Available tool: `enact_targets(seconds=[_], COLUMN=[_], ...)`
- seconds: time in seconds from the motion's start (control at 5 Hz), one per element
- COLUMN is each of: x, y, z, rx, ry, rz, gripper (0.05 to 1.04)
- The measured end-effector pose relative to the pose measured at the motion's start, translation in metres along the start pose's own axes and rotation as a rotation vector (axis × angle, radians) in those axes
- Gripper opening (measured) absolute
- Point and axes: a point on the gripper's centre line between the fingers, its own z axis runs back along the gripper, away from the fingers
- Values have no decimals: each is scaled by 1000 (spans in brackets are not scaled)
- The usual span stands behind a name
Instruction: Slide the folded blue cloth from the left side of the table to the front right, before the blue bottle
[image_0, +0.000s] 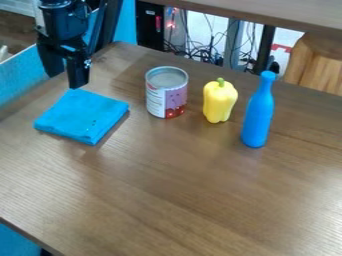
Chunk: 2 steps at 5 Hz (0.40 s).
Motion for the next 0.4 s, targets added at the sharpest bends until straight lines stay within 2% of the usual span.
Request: enact_targets(seconds=[0.2,0.4], x=[-3,-7], y=[-3,-5], z=[-16,-28], rx=[-25,-23], ry=[41,36], rz=[-3,-13], gripper=[1001,1001])
